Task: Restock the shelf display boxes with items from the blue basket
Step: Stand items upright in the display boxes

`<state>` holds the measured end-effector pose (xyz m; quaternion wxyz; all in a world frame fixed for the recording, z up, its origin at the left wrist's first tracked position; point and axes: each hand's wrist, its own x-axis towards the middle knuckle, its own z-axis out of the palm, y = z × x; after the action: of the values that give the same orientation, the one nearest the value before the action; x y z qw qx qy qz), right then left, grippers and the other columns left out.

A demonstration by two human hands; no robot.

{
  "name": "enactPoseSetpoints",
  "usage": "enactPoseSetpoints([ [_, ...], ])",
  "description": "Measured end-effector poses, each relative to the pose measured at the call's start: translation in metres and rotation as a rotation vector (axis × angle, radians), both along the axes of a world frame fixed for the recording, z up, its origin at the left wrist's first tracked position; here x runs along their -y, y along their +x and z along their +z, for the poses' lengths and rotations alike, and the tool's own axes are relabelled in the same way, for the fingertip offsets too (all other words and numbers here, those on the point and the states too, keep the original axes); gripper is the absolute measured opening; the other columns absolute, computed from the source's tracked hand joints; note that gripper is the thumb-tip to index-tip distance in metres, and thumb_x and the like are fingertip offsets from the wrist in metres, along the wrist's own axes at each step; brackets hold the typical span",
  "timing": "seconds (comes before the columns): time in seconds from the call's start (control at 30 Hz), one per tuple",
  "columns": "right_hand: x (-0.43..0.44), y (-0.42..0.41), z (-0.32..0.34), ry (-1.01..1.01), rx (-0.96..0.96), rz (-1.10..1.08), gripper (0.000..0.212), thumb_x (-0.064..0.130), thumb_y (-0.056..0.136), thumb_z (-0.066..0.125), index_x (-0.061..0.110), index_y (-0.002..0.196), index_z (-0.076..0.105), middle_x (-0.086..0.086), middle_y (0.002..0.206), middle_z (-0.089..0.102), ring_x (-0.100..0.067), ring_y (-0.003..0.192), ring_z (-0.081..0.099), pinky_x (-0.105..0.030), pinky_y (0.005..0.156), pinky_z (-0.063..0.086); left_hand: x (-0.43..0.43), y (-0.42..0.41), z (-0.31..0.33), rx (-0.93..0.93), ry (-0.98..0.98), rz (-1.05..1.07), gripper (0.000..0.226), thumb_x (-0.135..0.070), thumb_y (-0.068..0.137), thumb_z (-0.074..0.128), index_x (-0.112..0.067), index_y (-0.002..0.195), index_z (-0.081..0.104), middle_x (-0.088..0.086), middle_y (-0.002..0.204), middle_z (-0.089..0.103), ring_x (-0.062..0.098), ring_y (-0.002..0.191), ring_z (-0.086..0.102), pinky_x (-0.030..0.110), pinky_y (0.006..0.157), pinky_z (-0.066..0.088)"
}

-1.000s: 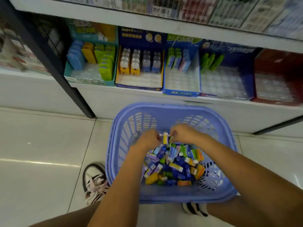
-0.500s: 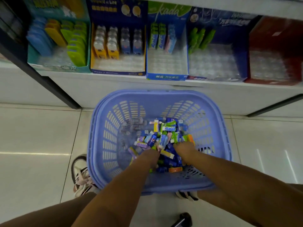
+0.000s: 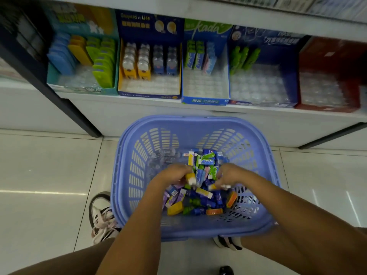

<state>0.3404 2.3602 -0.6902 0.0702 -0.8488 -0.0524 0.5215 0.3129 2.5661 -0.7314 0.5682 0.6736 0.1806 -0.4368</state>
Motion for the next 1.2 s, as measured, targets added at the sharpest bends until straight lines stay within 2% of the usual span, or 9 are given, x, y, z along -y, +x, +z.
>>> enactPoseSetpoints([
  [0.13,-0.003,0.02,0.037,0.702,-0.14,-0.779,0.019,0.011,0.092,0.057,0.01,0.108,0.067,-0.003,0.075,0.059,-0.01,0.064,0.051,-0.018,0.057,0.046,-0.013,0.009,0.037,0.033,-0.31,0.436,0.016,-0.019,0.094,0.054,-0.003,0.095,0.059,0.011,0.072,0.065,0.022,0.066,0.067,0.037,0.071,0.059],
  [0.23,-0.029,0.027,0.059,0.99,-0.12,-0.913,0.021,0.006,0.094,0.051,0.011,0.105,0.067,-0.003,0.078,0.061,-0.008,0.062,0.055,-0.017,0.057,0.048,-0.024,0.018,0.071,0.129,-0.462,0.479,0.012,-0.01,0.096,0.051,-0.005,0.092,0.061,0.007,0.068,0.066,0.017,0.061,0.068,0.032,0.062,0.06],
  [0.33,-0.058,0.031,0.079,1.14,-0.052,-0.907,0.025,0.003,0.095,0.048,0.004,0.117,0.058,-0.005,0.082,0.064,-0.01,0.064,0.06,-0.018,0.061,0.052,-0.033,0.025,0.102,0.307,-0.403,0.415,0.011,-0.02,0.096,0.055,-0.011,0.091,0.058,0.001,0.068,0.056,0.009,0.056,0.056,0.025,0.059,0.056],
  [0.47,-0.089,0.041,0.108,1.04,0.254,-0.633,0.027,0.004,0.092,0.056,0.01,0.118,0.057,-0.005,0.081,0.068,-0.009,0.066,0.065,-0.019,0.067,0.053,-0.053,0.027,0.128,0.481,-0.312,0.41,0.012,-0.023,0.093,0.058,-0.012,0.088,0.057,-0.001,0.065,0.052,0.007,0.054,0.052,0.021,0.055,0.05],
  [0.6,-0.116,0.058,0.134,0.871,0.455,-0.382,0.027,0.025,0.089,0.064,0.011,0.112,0.063,-0.001,0.084,0.069,-0.012,0.074,0.063,-0.028,0.076,0.053,-0.072,0.03,0.142,0.61,-0.204,0.467,0.014,-0.022,0.092,0.06,-0.014,0.082,0.058,-0.001,0.058,0.055,0.01,0.051,0.051,0.026,0.053,0.049],
  [0.8,-0.177,0.104,0.152,0.881,0.913,-0.284,0.02,0.018,0.087,0.066,0.018,0.104,0.056,0.013,0.078,0.054,-0.004,0.067,0.053,-0.023,0.066,0.047,-0.09,0.033,0.157,0.563,-0.329,1.027,0.027,-0.03,0.099,0.048,-0.011,0.086,0.062,-0.001,0.063,0.059,0.009,0.055,0.057,0.023,0.055,0.052],
  [0.87,-0.199,0.117,0.154,0.886,1.061,-0.179,0.023,0.015,0.086,0.064,0.016,0.108,0.056,0.016,0.072,0.05,-0.003,0.061,0.05,-0.027,0.062,0.047,-0.096,0.033,0.16,0.56,-0.192,1.093,0.029,-0.036,0.099,0.045,-0.02,0.083,0.063,-0.002,0.072,0.058,0.009,0.063,0.057,0.021,0.059,0.051],
  [0.97,-0.222,0.127,0.147,0.858,1.126,-0.025,0.023,0.013,0.088,0.061,0.013,0.11,0.056,0.003,0.08,0.061,-0.018,0.068,0.06,-0.037,0.066,0.053,-0.105,0.03,0.159,0.593,0.015,1.091,0.029,-0.045,0.098,0.04,-0.032,0.086,0.063,-0.008,0.084,0.056,0.008,0.076,0.054,0.02,0.062,0.045],
  [1.2,-0.239,0.133,0.128,0.651,1.151,0.171,0.024,0.012,0.091,0.055,0.007,0.114,0.051,-0.018,0.085,0.064,-0.034,0.075,0.06,-0.044,0.066,0.051,-0.115,0.027,0.154,0.52,-0.165,1.244,0.035,-0.05,0.095,0.046,-0.023,0.092,0.068,-0.003,0.065,0.044,0.008,0.054,0.039,0.015,0.045,0.034],
])
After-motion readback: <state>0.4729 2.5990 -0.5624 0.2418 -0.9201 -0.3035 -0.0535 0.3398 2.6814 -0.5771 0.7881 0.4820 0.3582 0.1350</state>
